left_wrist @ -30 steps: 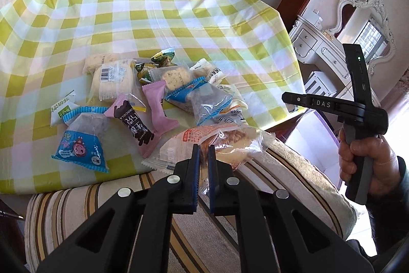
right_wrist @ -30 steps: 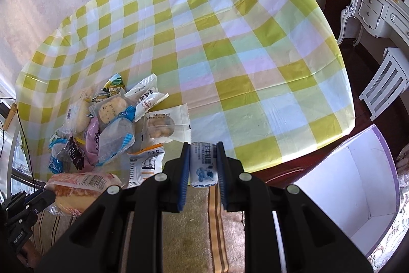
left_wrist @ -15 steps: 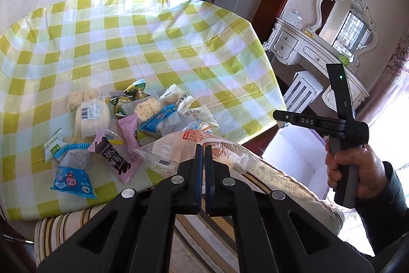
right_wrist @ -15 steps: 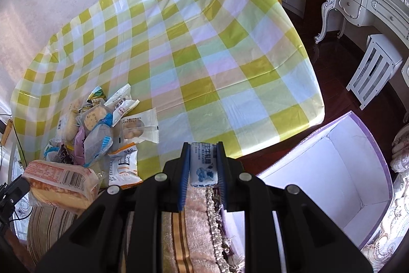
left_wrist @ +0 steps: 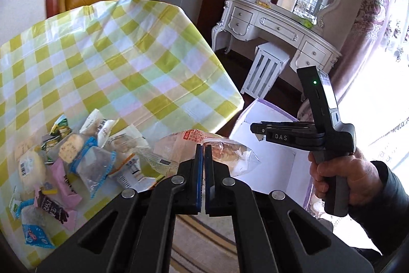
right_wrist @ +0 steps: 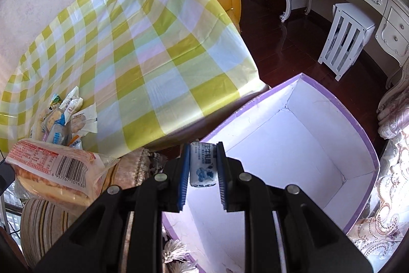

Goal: Organize snacks
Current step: 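Grasp the bread loaf bag with the left tool while the right tool carries the white packet to the box, then open both tools to drop the white packet and bread bag into the box, then grasp the blue cartoon bag with the left tool while the right tool grasps the white-orange wrapper, then lift both held snacks and carry them over the open box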

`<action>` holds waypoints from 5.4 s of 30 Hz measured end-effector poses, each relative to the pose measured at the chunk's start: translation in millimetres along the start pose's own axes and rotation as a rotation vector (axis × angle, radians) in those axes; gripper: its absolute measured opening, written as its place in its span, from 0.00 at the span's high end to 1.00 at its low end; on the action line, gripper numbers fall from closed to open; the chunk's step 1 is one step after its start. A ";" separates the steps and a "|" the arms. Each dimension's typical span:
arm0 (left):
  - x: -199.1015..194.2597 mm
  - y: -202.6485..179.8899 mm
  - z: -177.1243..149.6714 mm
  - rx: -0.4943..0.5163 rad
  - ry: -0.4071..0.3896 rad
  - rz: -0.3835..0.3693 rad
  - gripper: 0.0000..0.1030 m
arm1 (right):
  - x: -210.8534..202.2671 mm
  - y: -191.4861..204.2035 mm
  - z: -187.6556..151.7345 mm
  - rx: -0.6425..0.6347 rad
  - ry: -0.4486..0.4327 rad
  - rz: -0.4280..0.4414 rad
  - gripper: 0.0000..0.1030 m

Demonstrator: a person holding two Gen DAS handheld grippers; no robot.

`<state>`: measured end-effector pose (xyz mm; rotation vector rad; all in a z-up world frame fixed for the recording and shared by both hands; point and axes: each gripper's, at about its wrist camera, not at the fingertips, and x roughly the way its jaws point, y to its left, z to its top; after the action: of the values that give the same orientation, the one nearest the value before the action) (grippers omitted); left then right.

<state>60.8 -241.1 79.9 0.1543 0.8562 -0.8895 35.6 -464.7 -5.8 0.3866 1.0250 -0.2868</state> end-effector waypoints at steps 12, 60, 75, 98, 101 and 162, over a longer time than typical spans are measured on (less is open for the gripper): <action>98.6 -72.4 -15.0 0.168 0.238 -0.080 1.00 | 55.0 -64.0 -33.5 0.100 0.132 -0.068 0.81; -91.7 141.4 -128.0 -0.524 -0.038 0.357 0.20 | 14.8 77.8 10.1 -0.196 0.017 -0.055 0.24; -135.0 195.8 -165.1 -0.683 -0.084 0.486 0.19 | 0.8 180.8 -17.4 -0.348 0.027 0.160 0.24; -72.7 248.6 -130.0 -0.581 0.136 0.529 0.15 | 58.4 230.4 -33.2 -0.433 0.145 0.098 0.24; -64.6 252.7 -126.6 -0.571 0.159 0.530 0.15 | 62.2 233.0 -33.9 -0.445 0.151 0.083 0.24; -137.4 198.8 -95.4 -0.533 -0.233 0.555 0.56 | -29.1 231.0 -2.8 -0.422 -0.222 0.012 0.66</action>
<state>105.0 14.7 71.0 -0.1704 0.7497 -0.1397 113.2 -255.1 59.1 -0.0215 0.8376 -0.0944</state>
